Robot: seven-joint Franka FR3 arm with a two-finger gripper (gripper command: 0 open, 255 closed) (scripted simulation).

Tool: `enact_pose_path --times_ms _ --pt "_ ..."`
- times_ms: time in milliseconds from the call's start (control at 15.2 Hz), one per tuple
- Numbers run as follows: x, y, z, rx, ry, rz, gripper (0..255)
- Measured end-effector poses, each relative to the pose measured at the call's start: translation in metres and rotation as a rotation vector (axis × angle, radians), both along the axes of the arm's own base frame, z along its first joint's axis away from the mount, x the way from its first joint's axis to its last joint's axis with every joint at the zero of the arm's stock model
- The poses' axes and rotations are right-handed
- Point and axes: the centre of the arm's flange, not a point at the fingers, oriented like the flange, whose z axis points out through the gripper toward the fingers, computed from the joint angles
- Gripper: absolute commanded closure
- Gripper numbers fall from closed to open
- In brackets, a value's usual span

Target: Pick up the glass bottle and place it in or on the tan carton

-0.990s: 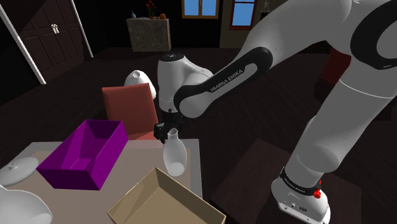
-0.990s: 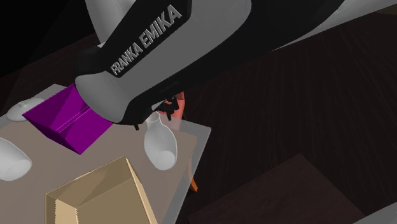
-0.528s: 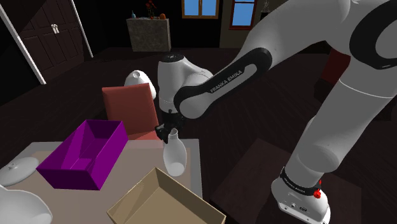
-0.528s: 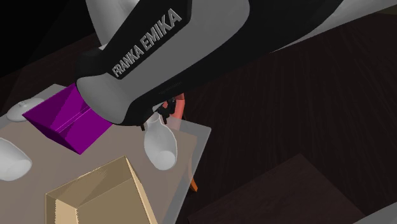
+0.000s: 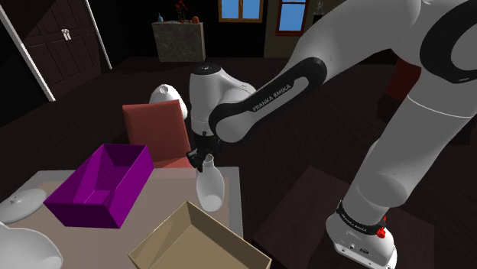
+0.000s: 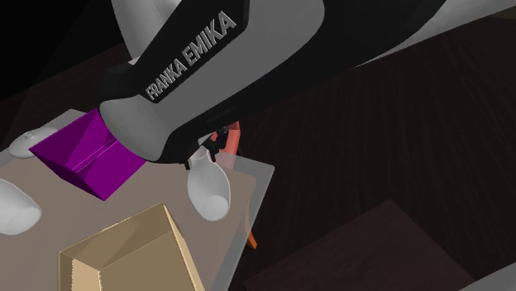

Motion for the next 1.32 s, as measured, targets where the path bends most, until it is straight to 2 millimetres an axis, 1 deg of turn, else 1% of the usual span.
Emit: enact_pose_path --times_ms 132,462,1320 --pt "0.000 0.000 0.002 0.000 0.000 0.000 255" --pt "0.000 0.000 0.024 0.000 0.000 0.000 255" --pt "0.001 0.000 0.094 0.000 0.000 0.000 255"
